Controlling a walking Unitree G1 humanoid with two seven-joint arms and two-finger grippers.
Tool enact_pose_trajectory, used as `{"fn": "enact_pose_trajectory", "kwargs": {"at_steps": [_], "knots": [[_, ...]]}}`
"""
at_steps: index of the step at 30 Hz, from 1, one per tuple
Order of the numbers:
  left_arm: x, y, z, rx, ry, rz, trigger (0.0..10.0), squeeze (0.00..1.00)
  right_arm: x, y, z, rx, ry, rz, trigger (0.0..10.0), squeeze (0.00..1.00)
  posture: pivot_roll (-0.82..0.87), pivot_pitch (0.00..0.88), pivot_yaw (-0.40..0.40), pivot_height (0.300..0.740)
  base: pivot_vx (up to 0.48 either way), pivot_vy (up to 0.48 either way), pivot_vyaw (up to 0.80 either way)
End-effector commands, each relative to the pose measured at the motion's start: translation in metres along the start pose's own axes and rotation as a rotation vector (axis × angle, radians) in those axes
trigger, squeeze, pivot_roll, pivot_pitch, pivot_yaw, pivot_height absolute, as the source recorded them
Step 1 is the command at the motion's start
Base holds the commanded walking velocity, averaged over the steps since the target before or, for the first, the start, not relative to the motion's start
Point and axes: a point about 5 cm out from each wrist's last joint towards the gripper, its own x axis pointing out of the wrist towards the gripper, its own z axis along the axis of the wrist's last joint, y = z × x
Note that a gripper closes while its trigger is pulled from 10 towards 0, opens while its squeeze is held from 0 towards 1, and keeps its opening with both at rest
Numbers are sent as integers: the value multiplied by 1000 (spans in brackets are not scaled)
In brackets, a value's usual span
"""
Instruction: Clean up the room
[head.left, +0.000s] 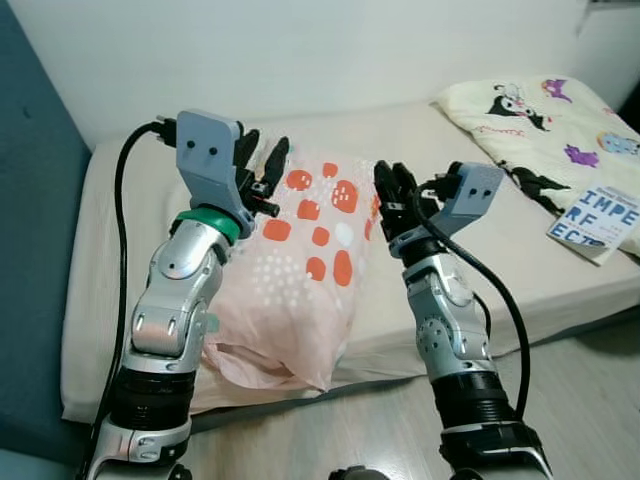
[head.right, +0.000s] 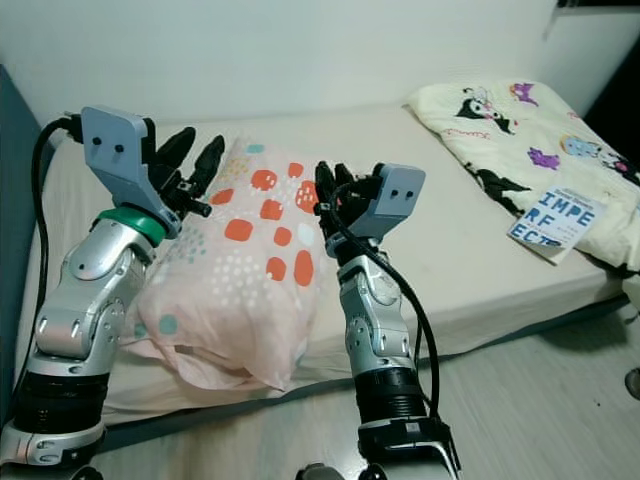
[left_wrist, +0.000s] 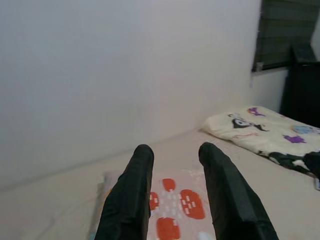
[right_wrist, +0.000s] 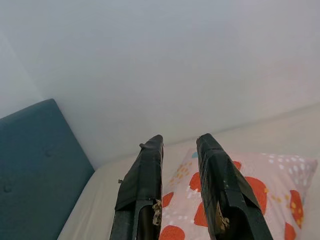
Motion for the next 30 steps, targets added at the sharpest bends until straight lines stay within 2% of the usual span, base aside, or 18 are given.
{"fn": "enact_pose_trajectory", "kwargs": {"at_steps": [1, 17, 30], "knots": [[-2, 2, -3, 5, 8, 11, 10000, 0, 0, -1, -1, -8, 6, 1, 10000, 0, 41, 0, 27, 712, 0, 0, 0], [0, 0, -4, -19, 16, 7, 10000, 0, -2, -2, -4, -25, 15, -3, 10000, 0, 37, 0, 28, 712, 0, 0, 0], [1, -2, -3, -31, 11, 9, 10000, 0, -1, -1, -4, 3, 14, -1, 10000, 0, 38, 0, 27, 712, 0, 480, 0]]}}
